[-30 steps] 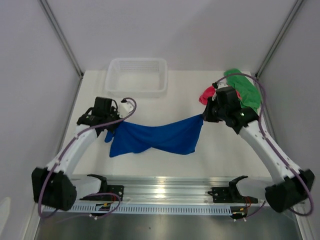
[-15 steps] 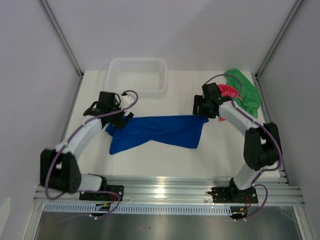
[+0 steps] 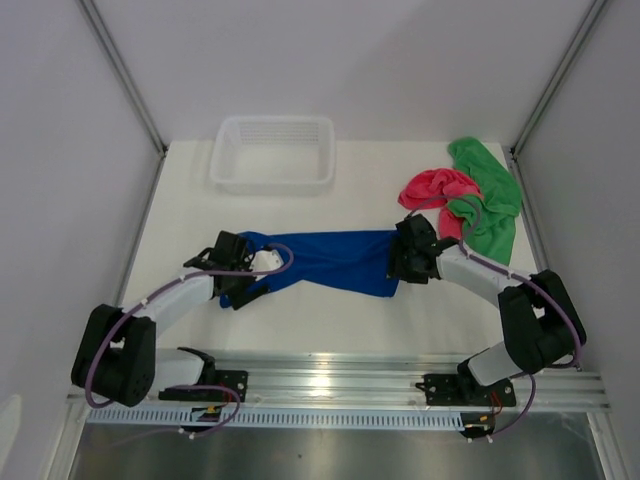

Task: Roll the towels
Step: Flatten the towel

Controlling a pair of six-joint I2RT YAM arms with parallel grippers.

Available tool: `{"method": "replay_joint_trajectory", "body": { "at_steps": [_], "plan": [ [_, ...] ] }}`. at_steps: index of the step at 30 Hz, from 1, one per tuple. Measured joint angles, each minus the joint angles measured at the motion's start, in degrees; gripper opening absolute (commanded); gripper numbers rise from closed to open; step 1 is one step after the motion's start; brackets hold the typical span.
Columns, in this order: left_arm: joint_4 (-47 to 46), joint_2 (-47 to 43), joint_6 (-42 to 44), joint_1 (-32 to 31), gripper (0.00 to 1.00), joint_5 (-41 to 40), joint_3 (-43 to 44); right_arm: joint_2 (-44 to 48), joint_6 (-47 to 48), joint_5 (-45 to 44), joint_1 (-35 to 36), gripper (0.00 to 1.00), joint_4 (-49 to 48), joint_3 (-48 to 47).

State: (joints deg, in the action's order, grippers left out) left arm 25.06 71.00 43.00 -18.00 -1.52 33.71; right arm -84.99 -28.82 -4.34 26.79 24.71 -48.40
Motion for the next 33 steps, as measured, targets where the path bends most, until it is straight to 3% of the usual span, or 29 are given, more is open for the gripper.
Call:
{"method": "replay_joint_trajectory", "body": {
  "at_steps": [4,7,8,10,11,13,14,15,20,25,33],
  "plan": [
    [-3.19,3.32,0.57,-0.42,0.9,-2.25,1.09,-1.29,-1.2,-0.37,1.4,0.6,-1.33,0.83],
    [-6.05,5.6,0.52,-0.63,0.78,-4.37,1.66,-2.75,-1.88,-0.22,2.43,0.56,-3.28,1.38],
    [-6.71,6.12,0.55,-0.63,0.68,-4.72,1.81,-3.5,-2.19,-0.11,2.78,0.53,-3.76,1.46],
    [-7.39,6.91,0.48,-0.63,0.57,-5.33,1.86,-3.96,-2.47,-0.2,3.21,0.38,-5.09,1.49],
    [-7.52,7.32,0.46,-0.66,0.44,-5.77,1.84,-4.07,-2.71,-0.13,3.34,0.33,-5.92,1.77],
    [-7.87,7.85,0.48,-0.79,0.29,-6.45,1.33,-4.22,-3.3,-0.11,3.45,0.17,-7.3,2.45],
    [-7.8,7.87,0.46,-0.85,0.06,-6.58,1.14,-4.22,-3.67,-0.11,3.43,0.12,-8.13,2.84],
    [-7.61,7.93,0.0,-0.9,0.01,-7.02,0.9,-4.22,-3.78,0.09,3.43,0.03,-8.81,3.17],
    [-1.51,5.18,-1.86,-0.94,0.03,-6.47,0.79,-3.63,-4.24,0.61,3.37,0.0,-10.75,4.31],
    [8.24,-5.29,-4.02,-0.94,0.01,-3.37,1.9,-0.46,-4.15,0.7,3.37,0.0,-9.16,6.43],
    [20.17,-16.44,-5.55,0.48,0.01,1.99,13.77,12.13,-3.5,0.7,3.37,0.0,-1.22,8.61]
  ]
}}
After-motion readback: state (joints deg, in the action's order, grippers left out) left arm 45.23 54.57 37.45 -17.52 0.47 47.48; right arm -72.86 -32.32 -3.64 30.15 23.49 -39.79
